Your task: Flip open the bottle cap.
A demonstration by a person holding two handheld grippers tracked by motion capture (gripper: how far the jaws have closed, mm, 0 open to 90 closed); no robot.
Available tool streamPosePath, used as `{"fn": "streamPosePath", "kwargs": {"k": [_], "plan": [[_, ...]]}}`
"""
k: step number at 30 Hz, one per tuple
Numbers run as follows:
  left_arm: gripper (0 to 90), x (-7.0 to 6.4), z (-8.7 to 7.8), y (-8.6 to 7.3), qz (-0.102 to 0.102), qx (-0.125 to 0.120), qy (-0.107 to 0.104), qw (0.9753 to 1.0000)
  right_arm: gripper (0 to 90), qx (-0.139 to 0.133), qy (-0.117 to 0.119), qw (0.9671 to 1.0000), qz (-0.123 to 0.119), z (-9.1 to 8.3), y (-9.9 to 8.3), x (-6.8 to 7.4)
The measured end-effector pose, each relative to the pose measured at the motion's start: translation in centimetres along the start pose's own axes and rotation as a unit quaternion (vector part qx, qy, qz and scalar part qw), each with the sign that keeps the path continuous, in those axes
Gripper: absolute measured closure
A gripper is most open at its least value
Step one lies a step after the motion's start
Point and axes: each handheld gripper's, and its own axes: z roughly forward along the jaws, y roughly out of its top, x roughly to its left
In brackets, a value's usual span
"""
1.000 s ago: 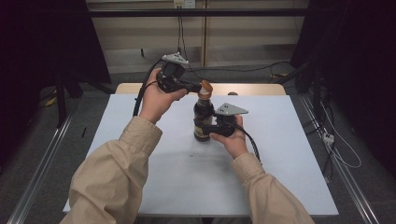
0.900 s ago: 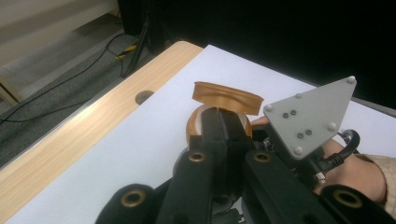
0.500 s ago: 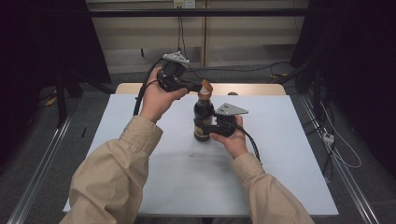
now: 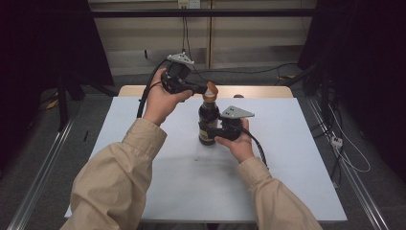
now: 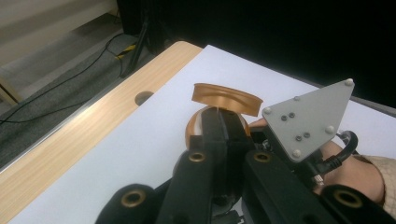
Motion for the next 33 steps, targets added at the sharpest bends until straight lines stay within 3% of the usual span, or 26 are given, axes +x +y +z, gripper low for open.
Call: {"fn": "streamPosePath", "kwargs": {"k": [10, 33], "plan": [[90.0, -0.02, 0.05, 0.17, -0.004, -0.009, -0.006, 0.9999, 30.1, 0.000, 0.000, 1.0000, -0.001, 0.02, -0.02, 0.03], [90.0, -0.23, 0.23, 0.69, 0.004, -0.002, -0.002, 1.0000, 30.1, -0.001, 0.001, 1.0000, 0.000, 0.03, -0.09, 0.04]]}}
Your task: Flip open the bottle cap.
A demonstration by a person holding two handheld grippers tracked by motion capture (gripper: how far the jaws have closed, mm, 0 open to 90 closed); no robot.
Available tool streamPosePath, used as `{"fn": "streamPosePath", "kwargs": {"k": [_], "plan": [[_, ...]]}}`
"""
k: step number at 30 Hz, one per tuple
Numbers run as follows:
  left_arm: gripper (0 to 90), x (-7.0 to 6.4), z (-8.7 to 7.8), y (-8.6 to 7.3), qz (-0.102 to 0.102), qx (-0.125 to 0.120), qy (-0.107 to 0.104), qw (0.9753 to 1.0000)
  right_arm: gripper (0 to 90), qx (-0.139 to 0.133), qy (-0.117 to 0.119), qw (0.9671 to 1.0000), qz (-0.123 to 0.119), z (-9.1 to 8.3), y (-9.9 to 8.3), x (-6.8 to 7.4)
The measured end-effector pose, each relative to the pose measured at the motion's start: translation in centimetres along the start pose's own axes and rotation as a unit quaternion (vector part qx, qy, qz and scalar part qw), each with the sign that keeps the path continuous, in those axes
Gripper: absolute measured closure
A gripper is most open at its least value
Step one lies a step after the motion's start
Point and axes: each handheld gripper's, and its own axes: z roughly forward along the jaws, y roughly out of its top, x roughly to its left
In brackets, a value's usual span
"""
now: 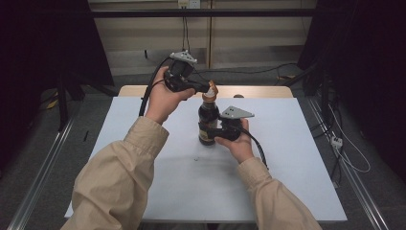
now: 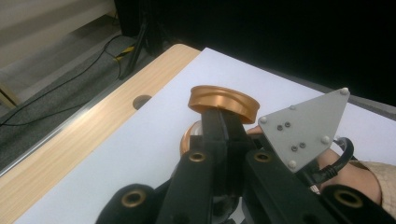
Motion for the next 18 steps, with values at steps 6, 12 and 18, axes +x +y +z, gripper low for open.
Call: {"fn": "streamPosePath", "kwargs": {"k": [6, 12, 18], "plan": [[90.0, -0.04, -0.05, 0.15, 0.001, 0.000, -0.001, 1.0000, 30.1, 0.001, 0.000, 1.0000, 0.000, 0.01, 0.00, 0.02], [90.0, -0.06, 0.04, 0.19, 0.000, -0.003, -0.002, 1.0000, 30.1, -0.001, -0.001, 1.0000, 0.001, 0.01, -0.04, 0.04], [90.0, -0.15, 0.06, 0.38, 0.001, -0.005, -0.003, 1.0000, 30.1, -0.001, 0.000, 1.0000, 0.001, 0.03, -0.04, 0.05]]}}
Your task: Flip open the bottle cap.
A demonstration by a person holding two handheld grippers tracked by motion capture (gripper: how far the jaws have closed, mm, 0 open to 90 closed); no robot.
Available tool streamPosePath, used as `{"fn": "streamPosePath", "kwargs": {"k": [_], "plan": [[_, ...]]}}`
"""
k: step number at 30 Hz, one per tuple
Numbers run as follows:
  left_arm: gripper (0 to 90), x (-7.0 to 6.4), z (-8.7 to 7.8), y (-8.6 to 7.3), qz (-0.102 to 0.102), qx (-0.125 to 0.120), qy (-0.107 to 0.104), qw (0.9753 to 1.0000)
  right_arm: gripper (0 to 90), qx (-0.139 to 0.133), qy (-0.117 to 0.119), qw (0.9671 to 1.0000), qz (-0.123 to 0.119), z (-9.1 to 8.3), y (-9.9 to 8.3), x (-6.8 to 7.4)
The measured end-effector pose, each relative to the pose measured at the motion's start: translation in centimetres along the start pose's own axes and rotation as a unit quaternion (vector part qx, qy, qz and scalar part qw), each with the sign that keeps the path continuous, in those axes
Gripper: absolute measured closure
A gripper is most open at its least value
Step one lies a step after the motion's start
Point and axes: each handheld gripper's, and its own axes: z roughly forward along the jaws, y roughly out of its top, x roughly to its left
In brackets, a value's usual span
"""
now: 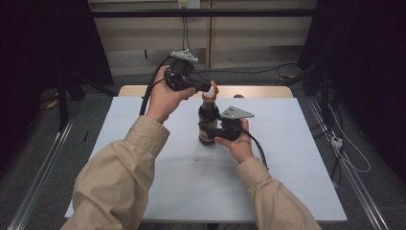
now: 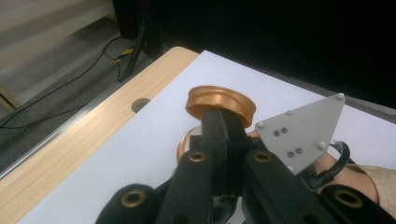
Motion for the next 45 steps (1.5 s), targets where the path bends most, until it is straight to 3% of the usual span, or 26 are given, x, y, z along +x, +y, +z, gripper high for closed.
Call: {"fn": "streamPosePath", "kwargs": {"k": [13, 24, 28, 35, 42, 45], "plan": [[90.0, -0.2, 0.1, 0.2, 0.002, 0.004, -0.002, 1.0000, 30.0, -0.001, -0.001, 1.0000, -0.001, 0.0, 0.0, 0.0], [90.0, -0.1, -0.3, -0.2, -0.001, -0.004, -0.023, 0.9997, 29.6, -0.002, -0.002, 1.0000, 0.001, 0.0, -0.1, 0.0], [90.0, 0.0, -0.7, -0.6, -0.004, -0.008, -0.022, 0.9997, 29.3, -0.003, -0.002, 1.0000, 0.003, 0.0, -0.1, 0.0], [78.9, 0.4, -1.3, -1.5, -0.018, -0.019, -0.019, 0.9995, 28.8, 0.003, -0.004, 0.9999, 0.011, -0.1, 0.0, 0.0], [71.4, 0.3, -1.8, -1.8, -0.008, -0.013, -0.011, 0.9998, 28.2, 0.004, -0.008, 0.9998, 0.017, -0.1, 0.1, 0.1], [67.0, 0.3, -2.0, -2.0, -0.014, -0.018, -0.007, 0.9997, 27.8, 0.005, -0.009, 0.9997, 0.020, -0.1, 0.1, 0.2]]}}
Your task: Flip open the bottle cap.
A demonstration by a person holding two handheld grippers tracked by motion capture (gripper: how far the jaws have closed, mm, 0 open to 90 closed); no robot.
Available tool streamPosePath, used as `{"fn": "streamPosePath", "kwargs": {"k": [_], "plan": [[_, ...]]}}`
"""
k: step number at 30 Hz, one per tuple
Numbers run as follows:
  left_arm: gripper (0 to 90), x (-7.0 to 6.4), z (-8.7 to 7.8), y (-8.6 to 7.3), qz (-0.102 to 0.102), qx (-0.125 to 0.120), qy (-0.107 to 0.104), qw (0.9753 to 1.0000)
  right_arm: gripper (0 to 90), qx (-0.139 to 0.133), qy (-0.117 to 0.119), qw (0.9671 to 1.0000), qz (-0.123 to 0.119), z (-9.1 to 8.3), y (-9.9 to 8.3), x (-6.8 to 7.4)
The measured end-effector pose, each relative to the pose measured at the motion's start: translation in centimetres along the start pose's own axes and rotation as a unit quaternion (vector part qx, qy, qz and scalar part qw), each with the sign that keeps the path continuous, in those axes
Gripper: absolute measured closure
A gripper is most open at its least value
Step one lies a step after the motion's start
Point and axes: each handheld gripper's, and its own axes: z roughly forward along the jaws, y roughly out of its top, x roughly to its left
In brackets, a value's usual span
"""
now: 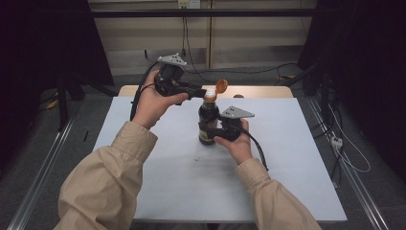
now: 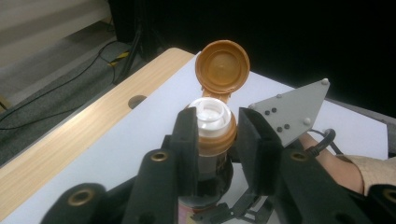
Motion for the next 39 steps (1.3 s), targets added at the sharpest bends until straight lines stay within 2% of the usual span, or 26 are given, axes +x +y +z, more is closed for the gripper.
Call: {"fn": "streamPosePath", "kwargs": {"k": [5, 10, 15, 22, 29, 33, 39], "plan": [[58.8, 0.3, -0.2, -0.6, -0.006, 0.000, 0.002, 1.0000, 27.2, 0.004, 0.000, 1.0000, 0.007, -0.1, 0.0, 0.0], [54.4, 0.6, -0.4, -1.3, -0.014, -0.001, 0.003, 0.9999, 26.6, 0.008, -0.001, 0.9999, 0.013, -0.2, 0.1, 0.0], [45.2, 0.9, -0.7, -2.2, -0.021, -0.004, 0.013, 0.9997, 25.5, 0.013, 0.001, 0.9998, 0.016, -0.5, 0.0, -0.1], [37.0, 1.3, -0.8, -3.5, -0.032, -0.007, 0.018, 0.9993, 19.8, 0.018, 0.008, 0.9995, 0.024, -1.2, -0.3, -0.6], [30.6, 1.3, -0.9, -4.5, -0.040, -0.014, 0.009, 0.9991, 17.5, 0.022, 0.010, 0.9995, 0.022, -2.3, -0.3, -0.8], [27.9, 1.1, -1.0, -5.1, -0.035, -0.008, 0.007, 0.9993, 16.8, 0.023, 0.014, 0.9994, 0.023, -2.9, -0.5, -0.9], [26.2, 1.0, -1.2, -6.3, -0.041, -0.006, 0.001, 0.9991, 15.0, 0.028, 0.016, 0.9993, 0.020, -3.6, -0.6, -0.9]]}}
